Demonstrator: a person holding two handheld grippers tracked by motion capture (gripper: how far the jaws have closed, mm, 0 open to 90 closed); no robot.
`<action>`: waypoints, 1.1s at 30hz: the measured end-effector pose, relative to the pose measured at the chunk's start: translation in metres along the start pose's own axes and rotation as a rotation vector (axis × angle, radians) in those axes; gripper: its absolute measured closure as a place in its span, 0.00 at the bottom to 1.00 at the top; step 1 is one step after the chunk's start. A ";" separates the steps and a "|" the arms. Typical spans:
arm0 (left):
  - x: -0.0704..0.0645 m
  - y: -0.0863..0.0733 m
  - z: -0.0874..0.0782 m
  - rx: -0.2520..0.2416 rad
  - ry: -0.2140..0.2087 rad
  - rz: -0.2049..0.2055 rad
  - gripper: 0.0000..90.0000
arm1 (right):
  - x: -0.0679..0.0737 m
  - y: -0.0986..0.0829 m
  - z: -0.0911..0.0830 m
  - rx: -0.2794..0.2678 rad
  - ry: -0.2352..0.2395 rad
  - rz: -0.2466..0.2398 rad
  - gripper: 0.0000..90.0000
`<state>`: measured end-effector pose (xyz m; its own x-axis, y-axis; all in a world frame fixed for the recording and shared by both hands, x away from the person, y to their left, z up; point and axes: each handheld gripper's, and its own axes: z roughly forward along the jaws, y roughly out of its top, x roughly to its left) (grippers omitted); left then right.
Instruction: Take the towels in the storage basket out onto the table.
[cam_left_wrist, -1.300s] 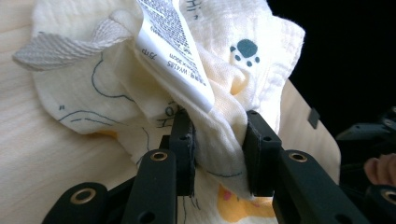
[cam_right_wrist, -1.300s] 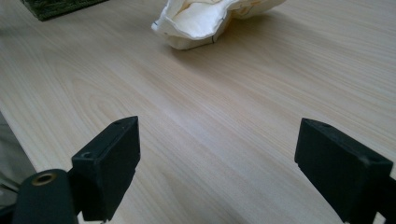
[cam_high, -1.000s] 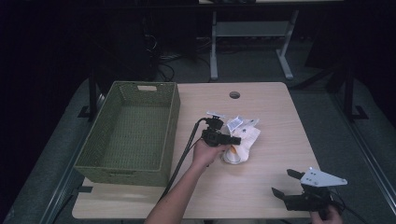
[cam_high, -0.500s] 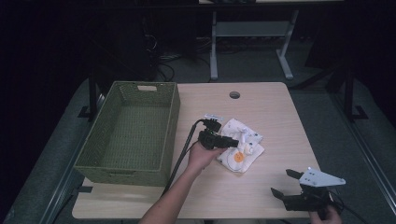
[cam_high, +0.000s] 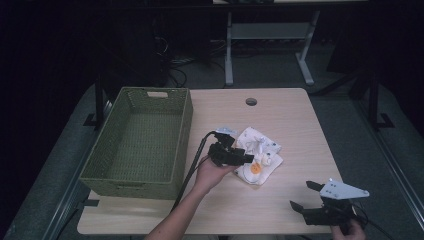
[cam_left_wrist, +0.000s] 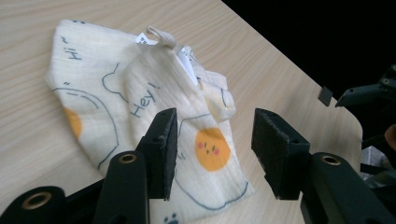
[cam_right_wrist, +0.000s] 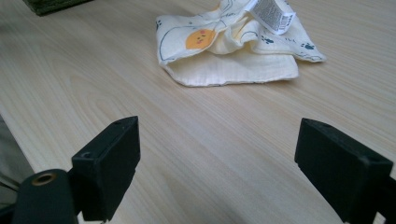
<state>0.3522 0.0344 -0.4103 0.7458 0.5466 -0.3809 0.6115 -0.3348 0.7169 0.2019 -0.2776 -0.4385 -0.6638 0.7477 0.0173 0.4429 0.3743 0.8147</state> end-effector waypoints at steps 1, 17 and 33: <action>-0.001 -0.002 -0.001 0.002 0.009 0.006 0.54 | 0.000 0.000 0.000 -0.001 0.000 -0.002 0.15; -0.013 -0.031 -0.020 0.001 0.021 0.081 0.33 | 0.000 0.000 0.001 0.005 -0.004 -0.005 0.15; -0.028 -0.059 -0.039 0.019 0.058 0.162 0.26 | 0.001 0.000 0.001 0.010 -0.005 -0.006 0.15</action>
<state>0.2850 0.0690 -0.4197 0.8187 0.5275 -0.2268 0.4900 -0.4359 0.7549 0.2018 -0.2759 -0.4394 -0.6637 0.7479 0.0098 0.4449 0.3842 0.8090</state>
